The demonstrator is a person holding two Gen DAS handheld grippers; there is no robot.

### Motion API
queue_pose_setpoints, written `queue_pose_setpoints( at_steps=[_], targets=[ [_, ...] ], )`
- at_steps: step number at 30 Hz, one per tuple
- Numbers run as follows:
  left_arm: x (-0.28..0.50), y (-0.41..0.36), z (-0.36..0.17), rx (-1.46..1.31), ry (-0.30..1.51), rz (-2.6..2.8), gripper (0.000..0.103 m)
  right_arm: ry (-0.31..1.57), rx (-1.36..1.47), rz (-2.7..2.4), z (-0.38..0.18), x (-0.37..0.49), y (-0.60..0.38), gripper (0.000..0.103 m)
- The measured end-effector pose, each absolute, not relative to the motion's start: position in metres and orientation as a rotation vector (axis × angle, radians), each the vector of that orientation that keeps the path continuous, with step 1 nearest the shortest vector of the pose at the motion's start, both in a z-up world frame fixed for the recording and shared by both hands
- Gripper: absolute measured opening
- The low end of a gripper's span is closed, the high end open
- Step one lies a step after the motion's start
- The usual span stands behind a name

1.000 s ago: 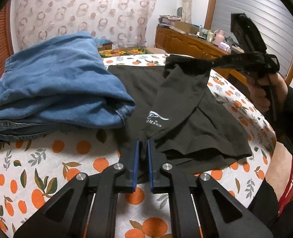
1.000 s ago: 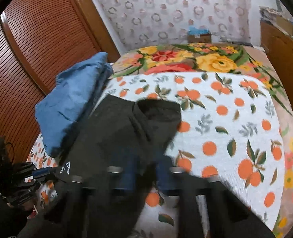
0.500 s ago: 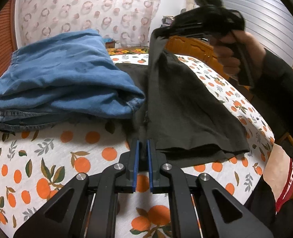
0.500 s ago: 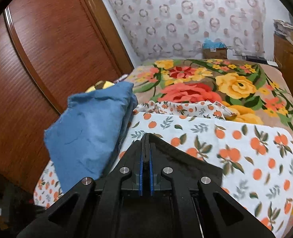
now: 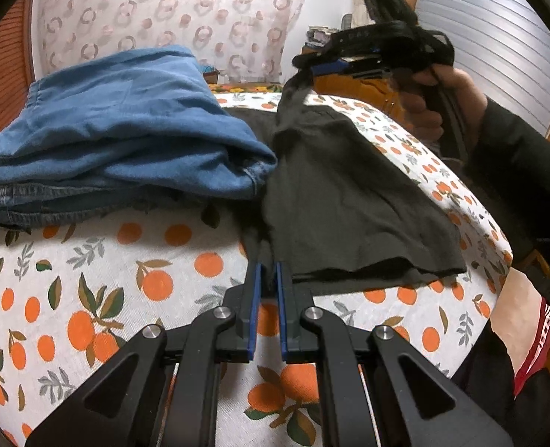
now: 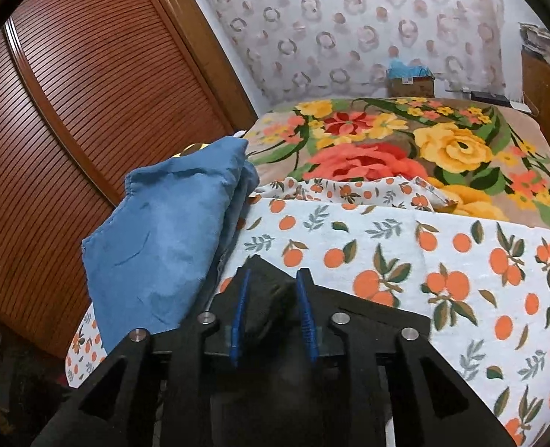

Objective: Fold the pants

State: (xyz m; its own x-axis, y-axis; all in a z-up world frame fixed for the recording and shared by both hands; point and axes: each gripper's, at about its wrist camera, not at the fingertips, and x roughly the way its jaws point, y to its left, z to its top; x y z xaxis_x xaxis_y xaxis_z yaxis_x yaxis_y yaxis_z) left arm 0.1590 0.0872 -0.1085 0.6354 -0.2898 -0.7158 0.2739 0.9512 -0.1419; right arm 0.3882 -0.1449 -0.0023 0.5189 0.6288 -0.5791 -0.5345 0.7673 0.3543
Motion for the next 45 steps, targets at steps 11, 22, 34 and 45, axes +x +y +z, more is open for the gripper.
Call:
queue_pose_setpoints(
  at_steps=[11, 22, 34, 45],
  targets=[
    [0.17, 0.092, -0.101, -0.039, 0.8, -0.293, 0.032, 0.692, 0.148, 0.673, 0.004, 0.367, -0.154, 0.031],
    [0.18, 0.1, -0.088, -0.069, 0.753, -0.285, 0.051, 0.777, 0.014, 0.662, -0.021, 0.366, -0.122, 0.032],
    [0.201, 0.088, -0.095, -0.006, 0.771, -0.244, 0.056, 0.805, -0.037, 0.65, -0.035, 0.353, -0.112, 0.032],
    [0.21, 0.08, -0.115, 0.023, 0.858, -0.225, 0.056, 0.79, -0.105, 0.529, -0.048, 0.25, -0.169, 0.058]
  ],
)
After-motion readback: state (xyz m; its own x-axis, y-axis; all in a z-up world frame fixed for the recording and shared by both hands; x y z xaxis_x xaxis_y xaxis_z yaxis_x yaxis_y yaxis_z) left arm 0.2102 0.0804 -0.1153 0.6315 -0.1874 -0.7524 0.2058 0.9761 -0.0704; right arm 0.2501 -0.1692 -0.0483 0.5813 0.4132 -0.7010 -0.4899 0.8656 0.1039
